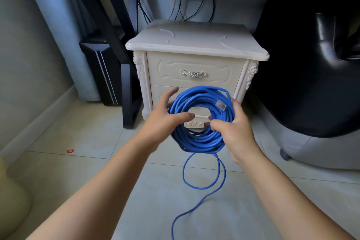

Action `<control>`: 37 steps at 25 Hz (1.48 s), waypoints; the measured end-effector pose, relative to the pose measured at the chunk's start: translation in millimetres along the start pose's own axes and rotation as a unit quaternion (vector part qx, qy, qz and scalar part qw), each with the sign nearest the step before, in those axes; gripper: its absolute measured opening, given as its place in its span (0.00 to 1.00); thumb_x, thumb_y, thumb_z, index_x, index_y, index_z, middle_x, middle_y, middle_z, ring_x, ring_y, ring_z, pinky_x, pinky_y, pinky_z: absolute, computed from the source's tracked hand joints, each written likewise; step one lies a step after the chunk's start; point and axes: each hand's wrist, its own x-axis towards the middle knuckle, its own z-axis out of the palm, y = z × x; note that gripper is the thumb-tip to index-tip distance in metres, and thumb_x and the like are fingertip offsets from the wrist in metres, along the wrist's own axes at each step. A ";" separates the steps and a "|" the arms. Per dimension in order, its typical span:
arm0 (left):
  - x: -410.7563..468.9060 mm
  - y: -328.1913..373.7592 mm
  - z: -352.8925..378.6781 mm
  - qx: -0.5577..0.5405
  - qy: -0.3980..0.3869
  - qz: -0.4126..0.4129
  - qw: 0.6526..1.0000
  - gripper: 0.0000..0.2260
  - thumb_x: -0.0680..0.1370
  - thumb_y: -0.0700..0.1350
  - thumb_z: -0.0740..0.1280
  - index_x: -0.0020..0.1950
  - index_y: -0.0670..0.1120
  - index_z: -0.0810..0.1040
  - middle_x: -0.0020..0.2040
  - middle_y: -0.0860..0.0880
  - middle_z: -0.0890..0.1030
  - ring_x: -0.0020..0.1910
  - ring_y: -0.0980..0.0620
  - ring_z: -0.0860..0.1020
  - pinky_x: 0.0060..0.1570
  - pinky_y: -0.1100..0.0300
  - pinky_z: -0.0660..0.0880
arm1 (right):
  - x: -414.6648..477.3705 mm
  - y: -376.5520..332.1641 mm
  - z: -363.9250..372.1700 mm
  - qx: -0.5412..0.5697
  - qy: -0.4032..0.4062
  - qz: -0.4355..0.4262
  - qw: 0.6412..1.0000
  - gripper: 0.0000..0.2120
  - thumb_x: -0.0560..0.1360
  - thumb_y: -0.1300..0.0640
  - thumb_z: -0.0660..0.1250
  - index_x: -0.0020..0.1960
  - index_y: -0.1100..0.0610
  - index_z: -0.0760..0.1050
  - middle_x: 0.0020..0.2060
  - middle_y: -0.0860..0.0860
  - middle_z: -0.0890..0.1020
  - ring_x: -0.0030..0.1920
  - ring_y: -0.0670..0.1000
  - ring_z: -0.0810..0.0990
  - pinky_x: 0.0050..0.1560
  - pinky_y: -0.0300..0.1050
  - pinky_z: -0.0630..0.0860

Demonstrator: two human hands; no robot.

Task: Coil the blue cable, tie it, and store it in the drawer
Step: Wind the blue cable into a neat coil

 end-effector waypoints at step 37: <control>-0.9 2.3 -24.6 -0.129 -0.218 -0.049 0.966 0.30 0.69 0.57 0.70 0.71 0.56 0.71 0.57 0.52 0.81 0.54 0.52 0.79 0.55 0.48 0.76 | 6.1 -5.5 -7.0 0.116 0.006 0.064 0.991 0.22 0.56 0.69 0.64 0.45 0.51 0.78 0.35 0.52 0.74 0.36 0.56 0.72 0.45 0.59 0.79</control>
